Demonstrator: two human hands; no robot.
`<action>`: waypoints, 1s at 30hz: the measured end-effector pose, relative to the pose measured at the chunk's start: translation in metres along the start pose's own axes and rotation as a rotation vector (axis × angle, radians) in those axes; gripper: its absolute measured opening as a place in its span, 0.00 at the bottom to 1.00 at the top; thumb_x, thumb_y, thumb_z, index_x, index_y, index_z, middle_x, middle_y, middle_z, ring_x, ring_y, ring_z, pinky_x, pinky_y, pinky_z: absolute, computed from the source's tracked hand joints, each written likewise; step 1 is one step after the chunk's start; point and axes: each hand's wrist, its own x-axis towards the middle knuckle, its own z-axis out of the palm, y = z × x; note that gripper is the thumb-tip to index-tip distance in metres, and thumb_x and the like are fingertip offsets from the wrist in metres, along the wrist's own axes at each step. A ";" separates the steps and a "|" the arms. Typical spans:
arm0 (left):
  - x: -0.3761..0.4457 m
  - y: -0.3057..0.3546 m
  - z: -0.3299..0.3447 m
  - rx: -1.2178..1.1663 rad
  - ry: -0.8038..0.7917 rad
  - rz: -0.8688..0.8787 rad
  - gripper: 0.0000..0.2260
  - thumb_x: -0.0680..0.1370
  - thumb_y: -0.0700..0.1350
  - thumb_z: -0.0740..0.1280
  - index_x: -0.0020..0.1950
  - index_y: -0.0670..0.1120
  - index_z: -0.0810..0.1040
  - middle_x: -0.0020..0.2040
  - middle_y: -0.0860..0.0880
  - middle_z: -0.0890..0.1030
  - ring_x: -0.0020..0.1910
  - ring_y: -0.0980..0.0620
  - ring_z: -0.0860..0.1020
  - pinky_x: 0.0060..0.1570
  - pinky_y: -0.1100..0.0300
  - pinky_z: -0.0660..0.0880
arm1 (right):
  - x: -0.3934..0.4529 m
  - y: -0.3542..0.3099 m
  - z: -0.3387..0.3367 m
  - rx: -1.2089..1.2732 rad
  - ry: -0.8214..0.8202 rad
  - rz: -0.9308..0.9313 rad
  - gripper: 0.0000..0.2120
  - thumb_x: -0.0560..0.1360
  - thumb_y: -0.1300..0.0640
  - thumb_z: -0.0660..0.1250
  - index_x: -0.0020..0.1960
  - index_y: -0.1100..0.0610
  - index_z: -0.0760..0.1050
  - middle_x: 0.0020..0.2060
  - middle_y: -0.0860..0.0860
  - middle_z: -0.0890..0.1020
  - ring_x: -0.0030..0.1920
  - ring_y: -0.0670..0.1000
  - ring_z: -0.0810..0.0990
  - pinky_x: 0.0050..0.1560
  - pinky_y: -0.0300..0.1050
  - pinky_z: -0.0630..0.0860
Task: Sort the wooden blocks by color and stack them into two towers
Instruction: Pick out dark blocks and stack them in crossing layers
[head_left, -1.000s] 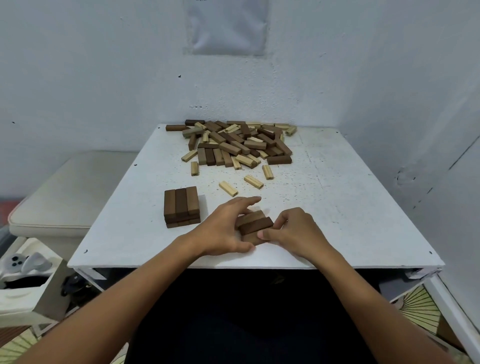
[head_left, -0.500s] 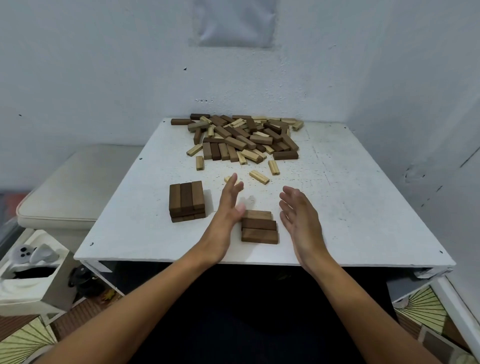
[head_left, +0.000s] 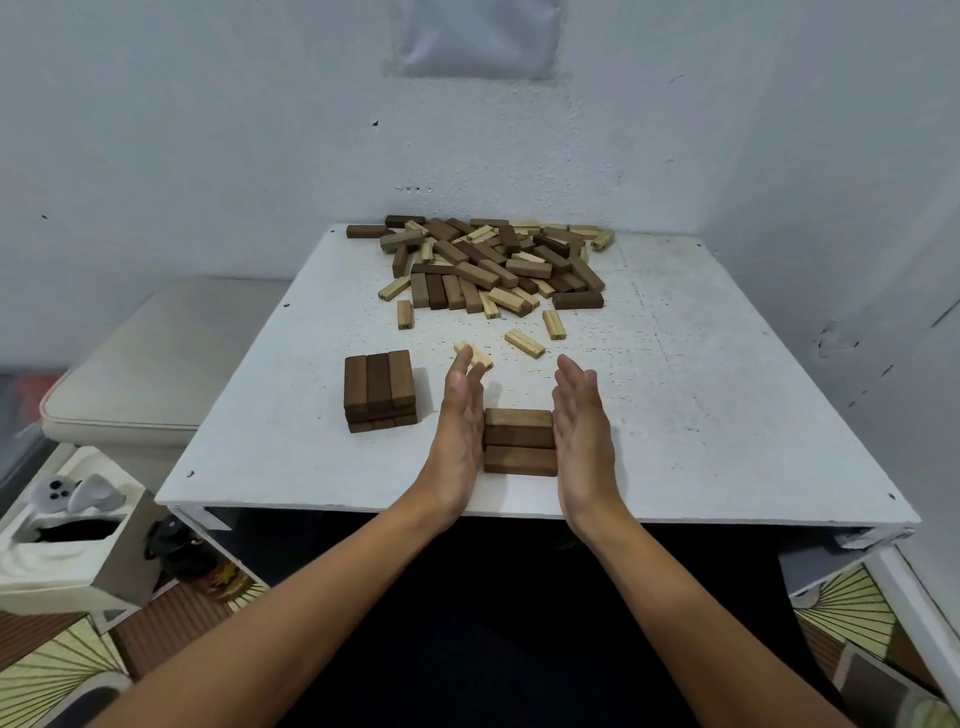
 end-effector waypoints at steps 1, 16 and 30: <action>0.000 -0.001 0.000 0.006 -0.002 -0.002 0.33 0.73 0.64 0.47 0.77 0.56 0.54 0.72 0.56 0.64 0.76 0.57 0.55 0.76 0.56 0.48 | 0.000 0.000 0.000 -0.007 0.000 -0.006 0.25 0.73 0.30 0.47 0.66 0.35 0.65 0.72 0.40 0.66 0.74 0.41 0.61 0.77 0.50 0.55; -0.002 0.013 -0.023 0.731 -0.110 0.131 0.25 0.72 0.47 0.75 0.68 0.52 0.73 0.67 0.56 0.74 0.66 0.61 0.69 0.69 0.60 0.66 | 0.010 -0.007 -0.028 -0.231 -0.049 -0.055 0.12 0.78 0.63 0.64 0.58 0.50 0.76 0.57 0.44 0.78 0.65 0.45 0.75 0.60 0.36 0.73; 0.008 0.016 -0.058 1.070 -0.369 0.277 0.18 0.71 0.53 0.76 0.60 0.54 0.81 0.68 0.55 0.75 0.67 0.62 0.69 0.66 0.61 0.66 | 0.026 -0.027 -0.072 -0.926 -0.550 -0.116 0.35 0.66 0.46 0.78 0.70 0.43 0.70 0.73 0.39 0.66 0.74 0.38 0.58 0.68 0.39 0.55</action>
